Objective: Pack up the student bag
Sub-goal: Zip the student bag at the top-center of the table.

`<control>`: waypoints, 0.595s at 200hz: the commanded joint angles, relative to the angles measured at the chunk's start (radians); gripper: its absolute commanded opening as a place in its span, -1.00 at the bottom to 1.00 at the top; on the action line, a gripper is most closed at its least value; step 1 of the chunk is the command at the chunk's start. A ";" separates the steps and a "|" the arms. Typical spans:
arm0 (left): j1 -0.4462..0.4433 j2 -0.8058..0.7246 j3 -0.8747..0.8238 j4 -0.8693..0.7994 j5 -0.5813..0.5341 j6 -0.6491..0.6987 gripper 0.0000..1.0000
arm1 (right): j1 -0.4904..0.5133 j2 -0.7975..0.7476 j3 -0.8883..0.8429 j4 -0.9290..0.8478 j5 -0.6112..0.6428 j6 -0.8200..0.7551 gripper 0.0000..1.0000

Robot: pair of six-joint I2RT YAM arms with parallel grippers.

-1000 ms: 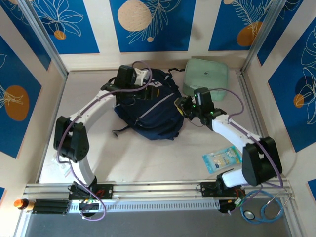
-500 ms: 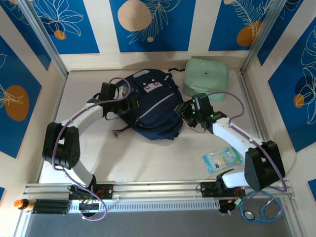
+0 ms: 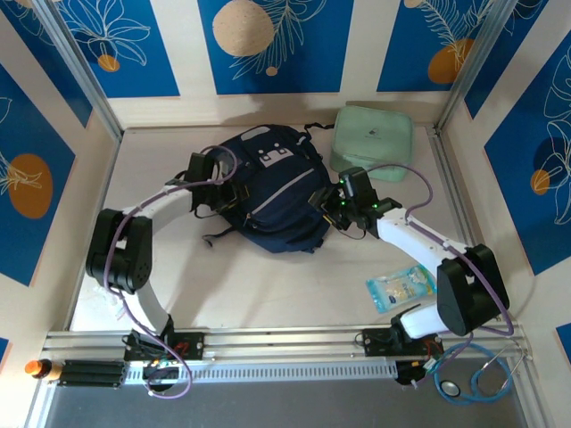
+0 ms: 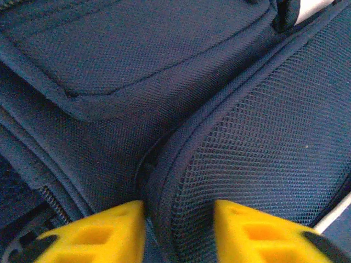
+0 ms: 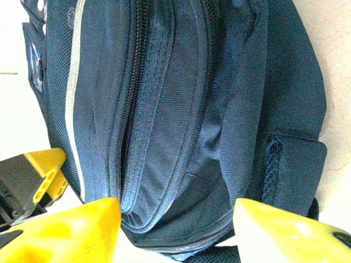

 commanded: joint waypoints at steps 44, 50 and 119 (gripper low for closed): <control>-0.015 -0.060 -0.041 0.178 0.110 -0.124 -1.00 | 0.100 0.034 0.127 -0.118 0.104 -0.082 0.09; -0.020 -0.076 -0.053 0.206 0.113 -0.152 -1.00 | 0.116 0.034 0.141 -0.129 0.119 -0.087 0.08; -0.085 -0.169 -0.171 0.499 0.041 -0.489 -1.00 | 0.362 0.143 0.322 -0.252 0.321 -0.167 0.02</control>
